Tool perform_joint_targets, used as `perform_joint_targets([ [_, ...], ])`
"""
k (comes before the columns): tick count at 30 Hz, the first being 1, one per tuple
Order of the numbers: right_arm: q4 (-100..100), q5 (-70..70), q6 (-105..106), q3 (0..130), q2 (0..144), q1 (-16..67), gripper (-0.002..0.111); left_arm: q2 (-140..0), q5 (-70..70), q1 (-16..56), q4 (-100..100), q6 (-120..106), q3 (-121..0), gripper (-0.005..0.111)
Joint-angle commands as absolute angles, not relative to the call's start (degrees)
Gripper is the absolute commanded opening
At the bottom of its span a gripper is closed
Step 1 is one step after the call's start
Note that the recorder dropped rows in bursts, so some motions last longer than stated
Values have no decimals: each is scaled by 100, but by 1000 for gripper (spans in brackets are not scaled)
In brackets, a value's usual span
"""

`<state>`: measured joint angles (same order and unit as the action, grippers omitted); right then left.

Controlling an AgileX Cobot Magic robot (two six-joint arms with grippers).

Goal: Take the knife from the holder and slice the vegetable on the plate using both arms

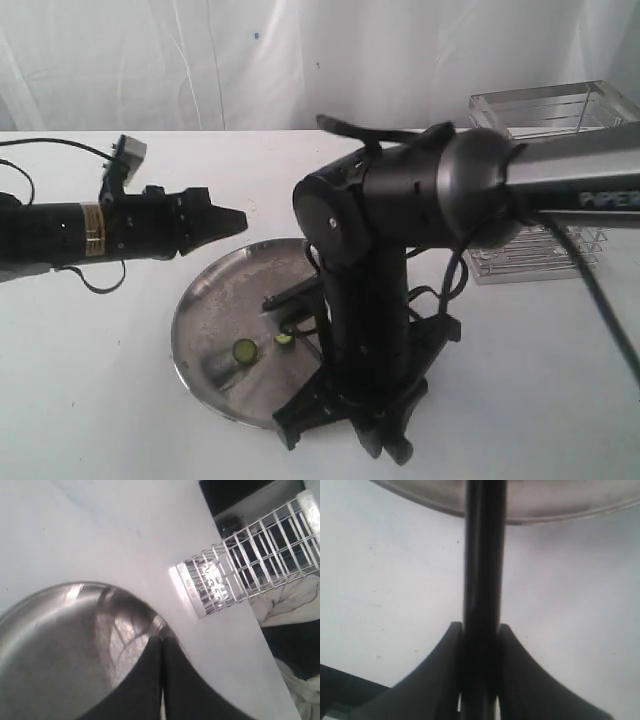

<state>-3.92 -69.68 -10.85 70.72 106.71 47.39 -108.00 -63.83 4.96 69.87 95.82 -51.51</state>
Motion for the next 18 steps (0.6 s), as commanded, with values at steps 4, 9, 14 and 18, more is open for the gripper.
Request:
perform_joint_targets([
  [4, -342, -6866, -424, 7537, 10374, 4062, 0, -10208, -5744, -309, 7260, 9711, -5140, 0],
  [9, -330, -5881, -425, 7841, 10834, 3868, 0, -10208, -5733, -323, 7289, 9235, -5140, 0],
  [14, -306, -5342, -425, 7863, 11247, 3868, 0, -10266, -5722, -323, 7279, 8823, -5140, 0],
  [18, -279, -5339, -475, 7867, 11321, 3808, 14, -10349, -5733, -323, 7220, 8821, -5140, 0],
])
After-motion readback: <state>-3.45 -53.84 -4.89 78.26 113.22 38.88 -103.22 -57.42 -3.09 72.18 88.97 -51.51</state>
